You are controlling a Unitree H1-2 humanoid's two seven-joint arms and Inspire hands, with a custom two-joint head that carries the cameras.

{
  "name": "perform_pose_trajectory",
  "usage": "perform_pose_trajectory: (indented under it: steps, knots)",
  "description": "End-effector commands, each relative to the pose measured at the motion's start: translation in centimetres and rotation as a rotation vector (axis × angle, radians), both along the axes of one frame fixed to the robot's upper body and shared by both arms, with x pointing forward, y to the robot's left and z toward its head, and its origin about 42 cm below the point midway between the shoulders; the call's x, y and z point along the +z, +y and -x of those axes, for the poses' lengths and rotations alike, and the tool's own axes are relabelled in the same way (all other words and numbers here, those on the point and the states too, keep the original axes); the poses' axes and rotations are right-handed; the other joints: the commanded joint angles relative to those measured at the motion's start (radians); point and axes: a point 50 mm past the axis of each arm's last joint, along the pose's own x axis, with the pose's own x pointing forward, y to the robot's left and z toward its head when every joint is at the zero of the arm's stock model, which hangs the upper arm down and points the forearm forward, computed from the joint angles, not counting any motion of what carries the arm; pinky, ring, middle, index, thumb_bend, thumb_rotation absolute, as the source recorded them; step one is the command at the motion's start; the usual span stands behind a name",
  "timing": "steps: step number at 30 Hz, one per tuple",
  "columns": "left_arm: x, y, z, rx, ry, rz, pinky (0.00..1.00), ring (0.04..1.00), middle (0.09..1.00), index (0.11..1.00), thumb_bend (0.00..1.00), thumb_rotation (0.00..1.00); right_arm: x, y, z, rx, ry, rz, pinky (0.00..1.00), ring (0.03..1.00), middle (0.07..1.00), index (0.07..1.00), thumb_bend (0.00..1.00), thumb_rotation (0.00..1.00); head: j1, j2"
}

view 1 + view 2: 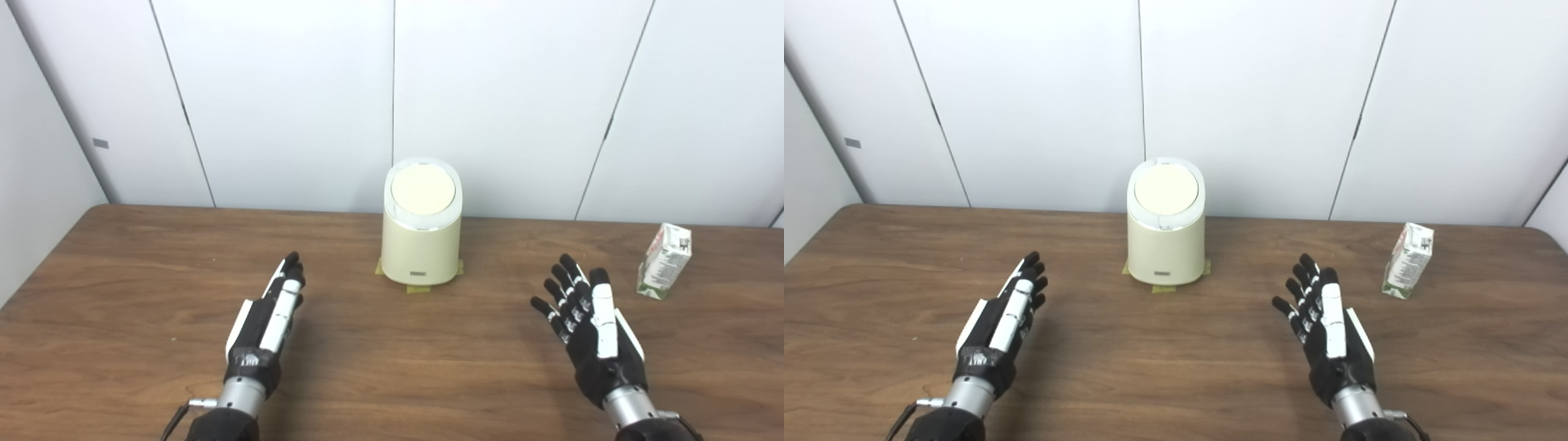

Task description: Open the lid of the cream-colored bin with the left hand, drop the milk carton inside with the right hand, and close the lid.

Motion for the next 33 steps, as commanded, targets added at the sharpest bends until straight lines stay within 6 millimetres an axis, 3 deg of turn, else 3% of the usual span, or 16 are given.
perform_pose_trajectory:
  steps: [1, 6, 13, 18, 26, 29, 33]
  knots:
    - [3.7, -0.4, -1.8, -0.01, -0.12, -0.045, 0.93, 0.975, 0.98, 1.0, 0.53, 0.49, 1.5, 0.0, -0.5, 0.017, -0.079, -0.003, 0.88, 0.984, 0.996, 0.985, 0.64, 1.0, -0.002, -0.001]
    - [7.5, -1.4, -4.7, 0.008, -0.199, -0.185, 0.92, 0.931, 0.937, 0.969, 0.69, 0.41, 1.4, 0.0, -0.5, 0.01, -0.076, -0.02, 0.88, 0.983, 0.994, 0.982, 0.63, 1.0, 0.001, -0.003]
    - [11.1, -3.8, -9.1, -0.042, -0.263, -0.25, 0.88, 0.935, 0.965, 0.993, 0.76, 0.32, 1.2, -0.1, -0.6, 0.009, -0.077, -0.013, 0.88, 0.984, 0.996, 0.987, 0.62, 1.0, 0.002, -0.005]
    - [13.4, -5.9, -12.1, -0.071, -0.281, -0.342, 0.8, 0.912, 0.959, 0.993, 0.82, 0.26, 1.1, 0.1, -0.6, 0.002, -0.075, -0.021, 0.86, 0.978, 0.988, 0.981, 0.62, 1.0, 0.005, -0.003]
    - [14.2, -9.2, -16.8, -0.149, -0.246, -0.543, 0.78, 0.931, 0.972, 0.959, 0.86, 0.11, 1.0, 0.3, -0.8, 0.004, -0.073, -0.009, 0.84, 0.97, 0.984, 0.987, 0.62, 1.0, 0.01, -0.001]
    - [14.4, -10.2, -18.0, -0.16, -0.209, -0.569, 0.74, 0.906, 0.961, 0.937, 0.85, 0.07, 1.0, 0.4, -0.9, 0.002, -0.071, -0.017, 0.84, 0.97, 0.982, 0.984, 0.63, 1.0, 0.008, -0.002]
    - [14.6, -11.3, -19.4, -0.163, -0.173, -0.567, 0.62, 0.812, 0.925, 0.917, 0.85, 0.01, 0.9, 0.4, -1.0, 0.003, -0.071, -0.018, 0.84, 0.967, 0.98, 0.981, 0.63, 1.0, 0.007, -0.002]
